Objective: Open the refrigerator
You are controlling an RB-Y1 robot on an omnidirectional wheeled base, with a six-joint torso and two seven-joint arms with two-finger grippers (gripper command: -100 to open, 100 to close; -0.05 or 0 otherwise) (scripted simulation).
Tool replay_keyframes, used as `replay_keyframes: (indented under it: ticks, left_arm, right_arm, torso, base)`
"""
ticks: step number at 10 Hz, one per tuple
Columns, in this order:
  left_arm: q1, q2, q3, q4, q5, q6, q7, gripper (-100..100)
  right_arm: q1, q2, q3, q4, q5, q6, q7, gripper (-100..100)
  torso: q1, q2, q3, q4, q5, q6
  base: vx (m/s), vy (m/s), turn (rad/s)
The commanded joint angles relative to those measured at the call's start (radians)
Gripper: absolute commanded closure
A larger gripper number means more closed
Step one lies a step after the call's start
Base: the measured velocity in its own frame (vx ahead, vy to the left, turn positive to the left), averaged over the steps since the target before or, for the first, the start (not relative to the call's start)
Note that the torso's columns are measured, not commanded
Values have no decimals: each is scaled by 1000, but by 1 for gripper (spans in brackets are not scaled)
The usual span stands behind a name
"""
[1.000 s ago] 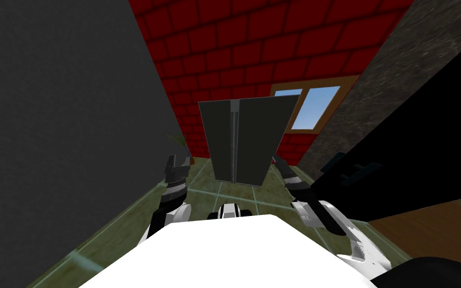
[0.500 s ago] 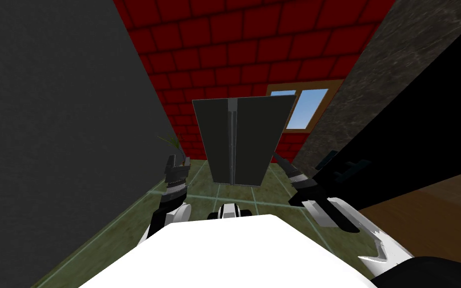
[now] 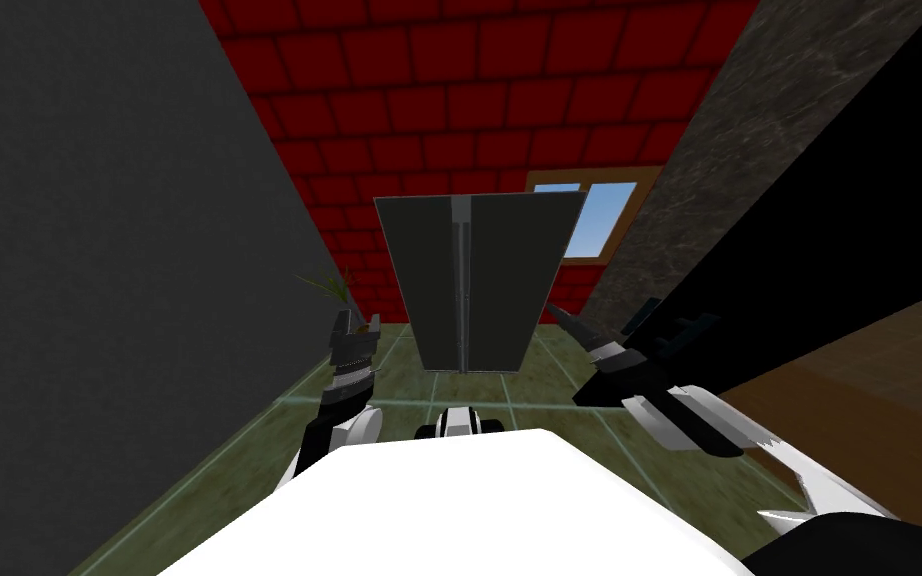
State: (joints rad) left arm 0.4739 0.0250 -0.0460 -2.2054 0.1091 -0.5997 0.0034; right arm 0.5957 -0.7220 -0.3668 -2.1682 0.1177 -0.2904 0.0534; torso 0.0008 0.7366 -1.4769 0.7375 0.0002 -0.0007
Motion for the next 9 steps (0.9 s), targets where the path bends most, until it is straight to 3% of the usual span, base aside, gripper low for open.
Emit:
replay_keyframes:
  ticks: [1, 2, 3, 5, 6, 7, 8, 9]
  left_arm:
    - [0, 0, 0, 0, 0, 0, 0, 0]
    - [0, 0, 0, 0, 0, 0, 0, 0]
    - [0, 0, 0, 0, 0, 0, 0, 0]
    - [0, 0, 0, 0, 0, 0, 0, 0]
    - [0, 0, 0, 0, 0, 0, 0, 0]
    - [0, 0, 0, 0, 0, 0, 0, 0]
    - [0, 0, 0, 0, 0, 0, 0, 0]
    - [0, 0, 0, 0, 0, 0, 0, 0]
  right_arm:
    - [13, -70, -38, 8, 28, 20, -12, -100]
    - [13, -102, -38, 8, 28, 20, -12, -100]
    - [26, -133, -72, 18, 51, 33, -22, -100]
    - [26, -176, -72, 18, 51, 33, -22, -100]
    - [37, -214, -106, 29, 74, 46, -34, -100]
    - [37, -244, -106, 29, 74, 46, -34, -100]
    - [46, -273, -139, 40, 97, 59, -46, -100]
    - [46, -303, -139, 40, 97, 59, -46, -100]
  torso:
    - [-1, 2, 1, 0, 0, 0]
    - [-1, 2, 1, 1, 0, 2]
    - [-1, 2, 1, 1, 0, 0]
    - [0, 1, 0, 0, 0, 0]
    - [-2, 3, 2, 1, -1, 0]
    - [-1, 2, 2, 1, 0, 2]
    - [-1, 1, 1, 0, 0, 0]
    - [0, 1, 1, 0, 0, 1]
  base:
    - [59, 36, -179]
    - [54, 44, -119]
    - [80, 64, -177]
    - [48, 45, -51]
    - [48, 59, -171]
    - [58, 58, -115]
    - [61, 74, -189]
    - [64, 69, -106]
